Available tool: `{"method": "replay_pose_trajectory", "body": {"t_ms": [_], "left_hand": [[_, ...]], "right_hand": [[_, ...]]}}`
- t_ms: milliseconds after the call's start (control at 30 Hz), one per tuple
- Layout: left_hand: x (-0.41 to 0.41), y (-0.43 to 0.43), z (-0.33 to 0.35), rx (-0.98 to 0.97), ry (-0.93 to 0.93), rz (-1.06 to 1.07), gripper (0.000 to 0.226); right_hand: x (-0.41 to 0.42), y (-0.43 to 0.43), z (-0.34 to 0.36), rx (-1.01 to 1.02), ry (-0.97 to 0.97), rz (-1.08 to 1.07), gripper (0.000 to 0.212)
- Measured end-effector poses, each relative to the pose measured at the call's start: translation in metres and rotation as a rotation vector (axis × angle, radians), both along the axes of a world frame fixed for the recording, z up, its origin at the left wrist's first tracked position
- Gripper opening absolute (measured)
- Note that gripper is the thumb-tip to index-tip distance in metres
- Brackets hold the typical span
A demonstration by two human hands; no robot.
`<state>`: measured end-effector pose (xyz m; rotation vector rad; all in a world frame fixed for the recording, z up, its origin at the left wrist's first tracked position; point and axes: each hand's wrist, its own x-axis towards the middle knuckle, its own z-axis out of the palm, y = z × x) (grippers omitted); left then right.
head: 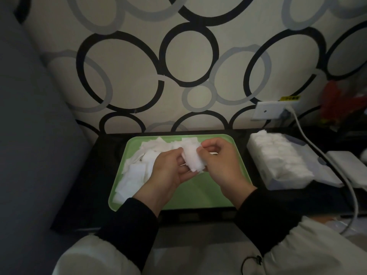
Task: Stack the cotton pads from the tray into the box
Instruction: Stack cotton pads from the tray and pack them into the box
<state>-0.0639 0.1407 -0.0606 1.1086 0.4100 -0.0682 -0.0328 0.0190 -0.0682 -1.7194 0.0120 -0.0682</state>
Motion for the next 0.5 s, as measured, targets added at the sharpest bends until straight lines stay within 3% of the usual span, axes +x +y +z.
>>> {"method": "replay_pose_trajectory", "body": {"t_ms": [233,333,500], "left_hand": [[0.000,0.004,-0.007,0.101,-0.056,-0.069,0.023],[0.001,0.012,-0.008,0.057,-0.067,-0.030,0.023],[0.002,0.017,-0.007,-0.016,-0.061,0.013,0.024]], "right_hand": [[0.002,-0.002,0.000,-0.016,0.012,0.051,0.012],[-0.001,-0.008,0.005,0.116,0.080,0.201,0.029],[-0.004,-0.014,0.004,0.042,0.071,0.275,0.049]]}}
